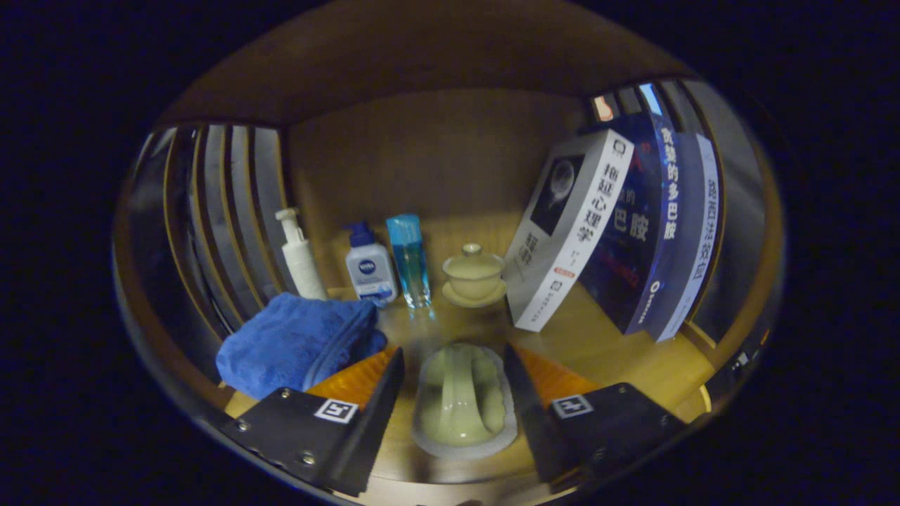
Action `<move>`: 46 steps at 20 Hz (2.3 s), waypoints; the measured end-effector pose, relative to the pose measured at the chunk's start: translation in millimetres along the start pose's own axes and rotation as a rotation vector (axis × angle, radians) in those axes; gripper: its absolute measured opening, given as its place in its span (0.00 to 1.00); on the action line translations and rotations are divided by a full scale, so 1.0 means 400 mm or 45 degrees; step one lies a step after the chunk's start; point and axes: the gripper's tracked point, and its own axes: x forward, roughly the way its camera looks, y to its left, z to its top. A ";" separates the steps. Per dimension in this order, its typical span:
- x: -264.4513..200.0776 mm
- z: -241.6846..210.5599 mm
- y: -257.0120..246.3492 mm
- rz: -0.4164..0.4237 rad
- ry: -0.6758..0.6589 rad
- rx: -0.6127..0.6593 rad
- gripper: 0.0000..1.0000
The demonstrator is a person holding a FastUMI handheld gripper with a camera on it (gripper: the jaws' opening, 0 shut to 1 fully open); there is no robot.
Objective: Pull open the drawer, take out the items inside it, and place them on the countertop above the cabinet.
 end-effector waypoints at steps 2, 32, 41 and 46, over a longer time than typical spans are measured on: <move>-0.047 0.047 -0.001 -0.013 -0.072 -0.023 0.91; -0.672 -0.389 -0.098 -0.152 -0.243 0.050 0.95; -0.611 -0.526 -0.112 -0.077 -0.092 0.078 0.97; -0.575 -0.545 -0.099 -0.008 -0.066 0.061 0.98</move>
